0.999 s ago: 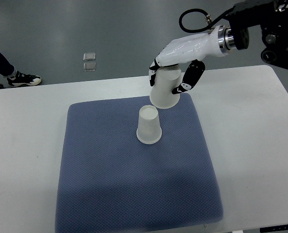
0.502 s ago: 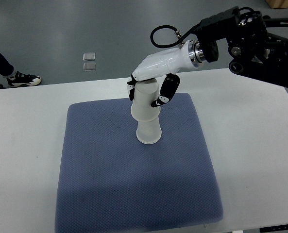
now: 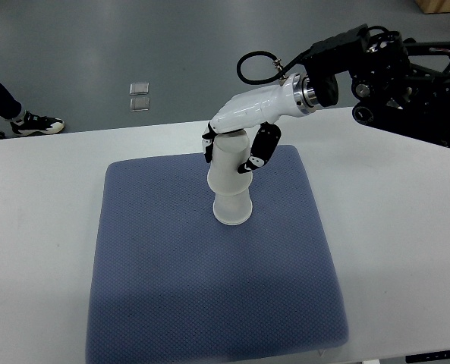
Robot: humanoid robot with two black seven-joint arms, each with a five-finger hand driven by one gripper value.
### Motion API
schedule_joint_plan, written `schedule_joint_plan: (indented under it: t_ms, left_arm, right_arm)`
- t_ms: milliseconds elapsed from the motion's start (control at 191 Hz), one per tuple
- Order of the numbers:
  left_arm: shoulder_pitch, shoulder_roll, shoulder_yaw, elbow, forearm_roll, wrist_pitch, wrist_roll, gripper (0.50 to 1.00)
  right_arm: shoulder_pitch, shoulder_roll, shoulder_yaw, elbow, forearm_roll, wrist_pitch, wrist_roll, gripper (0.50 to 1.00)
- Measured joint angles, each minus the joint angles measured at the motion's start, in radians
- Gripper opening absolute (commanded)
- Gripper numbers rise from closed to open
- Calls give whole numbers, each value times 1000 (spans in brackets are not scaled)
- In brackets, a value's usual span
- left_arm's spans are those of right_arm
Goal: Stack paper cups
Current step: 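Lower the held cup onto the upside-down cup on the pad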
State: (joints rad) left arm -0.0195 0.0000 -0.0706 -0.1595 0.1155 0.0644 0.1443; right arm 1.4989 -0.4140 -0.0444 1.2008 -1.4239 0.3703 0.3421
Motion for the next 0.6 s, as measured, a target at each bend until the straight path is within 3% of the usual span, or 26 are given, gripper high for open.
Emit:
schedule_joint_plan:
  t_ms: [450, 539, 602]
  left_arm:
    - [0, 0, 0, 0, 0, 0, 0, 1000]
    - [0, 0, 0, 0, 0, 0, 0, 1000]
    - [0, 0, 0, 0, 0, 0, 0, 1000]
  right_arm:
    - [-39, 43, 1, -54, -10, -14, 0, 705]
    - [-47, 47, 2, -64, -10, -19, -1, 766]
    - [-58, 49, 4, -72, -9, -26, -3, 879]
